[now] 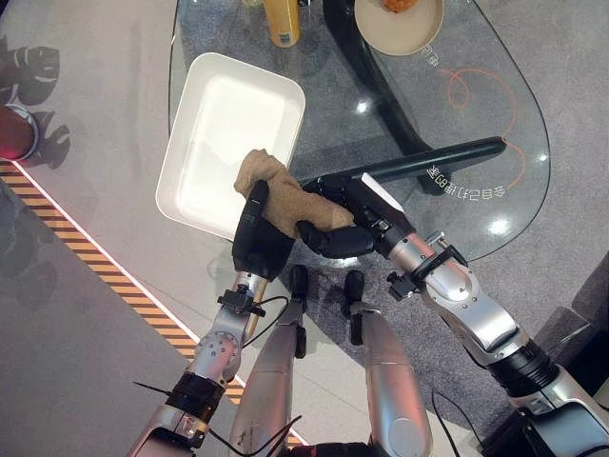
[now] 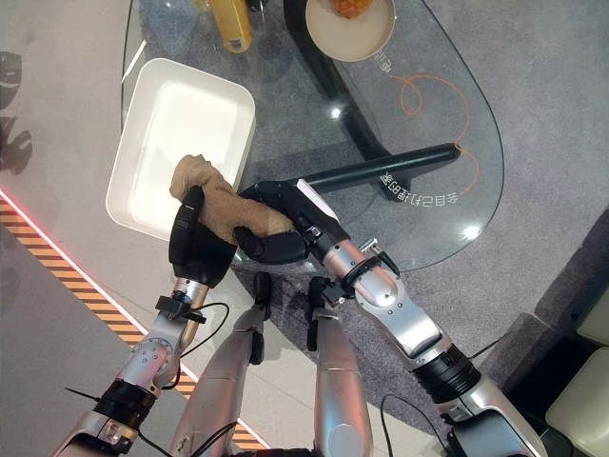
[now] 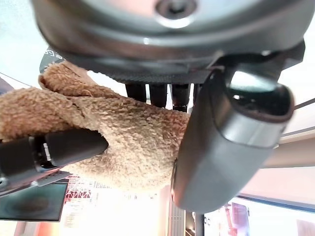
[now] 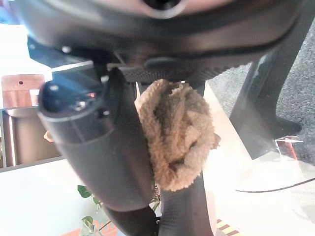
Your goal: Wipe the table with a cloth and put it in the basket.
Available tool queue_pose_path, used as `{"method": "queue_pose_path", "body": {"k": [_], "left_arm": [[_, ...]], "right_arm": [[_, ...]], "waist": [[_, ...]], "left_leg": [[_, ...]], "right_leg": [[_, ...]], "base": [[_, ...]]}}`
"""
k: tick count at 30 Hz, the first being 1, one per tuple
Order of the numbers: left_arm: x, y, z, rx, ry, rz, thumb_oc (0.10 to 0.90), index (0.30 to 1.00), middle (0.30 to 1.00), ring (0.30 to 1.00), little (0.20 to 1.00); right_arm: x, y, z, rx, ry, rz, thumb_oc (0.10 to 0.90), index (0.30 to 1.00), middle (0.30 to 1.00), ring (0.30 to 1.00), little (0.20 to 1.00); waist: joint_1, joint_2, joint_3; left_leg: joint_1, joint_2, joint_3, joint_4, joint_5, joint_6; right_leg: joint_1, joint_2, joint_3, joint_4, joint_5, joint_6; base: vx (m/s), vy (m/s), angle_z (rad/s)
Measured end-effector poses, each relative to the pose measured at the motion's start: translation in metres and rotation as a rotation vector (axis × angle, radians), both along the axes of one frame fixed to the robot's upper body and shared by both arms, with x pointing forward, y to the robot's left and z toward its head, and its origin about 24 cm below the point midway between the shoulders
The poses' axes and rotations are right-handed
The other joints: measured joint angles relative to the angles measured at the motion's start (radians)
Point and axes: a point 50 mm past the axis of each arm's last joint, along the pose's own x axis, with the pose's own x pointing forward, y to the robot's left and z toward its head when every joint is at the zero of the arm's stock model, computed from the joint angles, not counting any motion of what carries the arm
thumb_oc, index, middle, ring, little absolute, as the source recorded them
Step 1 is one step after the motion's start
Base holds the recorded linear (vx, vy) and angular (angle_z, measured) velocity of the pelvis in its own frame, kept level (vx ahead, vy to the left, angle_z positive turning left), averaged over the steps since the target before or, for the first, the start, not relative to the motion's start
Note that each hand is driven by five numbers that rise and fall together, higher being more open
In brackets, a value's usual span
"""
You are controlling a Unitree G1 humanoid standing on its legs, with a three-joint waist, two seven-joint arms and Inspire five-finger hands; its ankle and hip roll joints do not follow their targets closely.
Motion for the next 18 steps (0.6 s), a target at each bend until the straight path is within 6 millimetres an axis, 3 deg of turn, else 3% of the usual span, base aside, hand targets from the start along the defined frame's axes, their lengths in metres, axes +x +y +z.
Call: {"method": "queue_pose_path", "body": {"k": [1, 18], "left_arm": [[0.0, 0.0, 0.0, 0.001, 0.001, 0.001, 0.1, 0.3, 0.3, 0.3, 0.2], [0.004, 0.004, 0.0, -0.015, 0.003, 0.025, 0.1, 0.3, 0.3, 0.3, 0.2]], "right_arm": [[0.0, 0.0, -0.001, 0.003, 0.001, -0.002, 0.8, 0.9, 0.9, 0.9, 0.9], [-0.007, 0.004, -0.013, 0.043, 0.033, -0.022, 0.8, 0.9, 0.9, 0.9, 0.9]], "waist": [[-0.001, 0.0, 0.0], [-0.027, -0.001, 0.0]], "left_leg": [[0.0, 0.0, 0.0, 0.0, 0.0, 0.0], [0.003, 0.001, 0.0, 0.0, 0.0, 0.0]], "right_leg": [[0.0, 0.0, 0.0, 0.0, 0.0, 0.0], [0.003, 0.001, 0.0, 0.0, 0.001, 0.0]], "base": [[0.0, 0.0, 0.0], [0.0, 0.0, 0.0]]}}
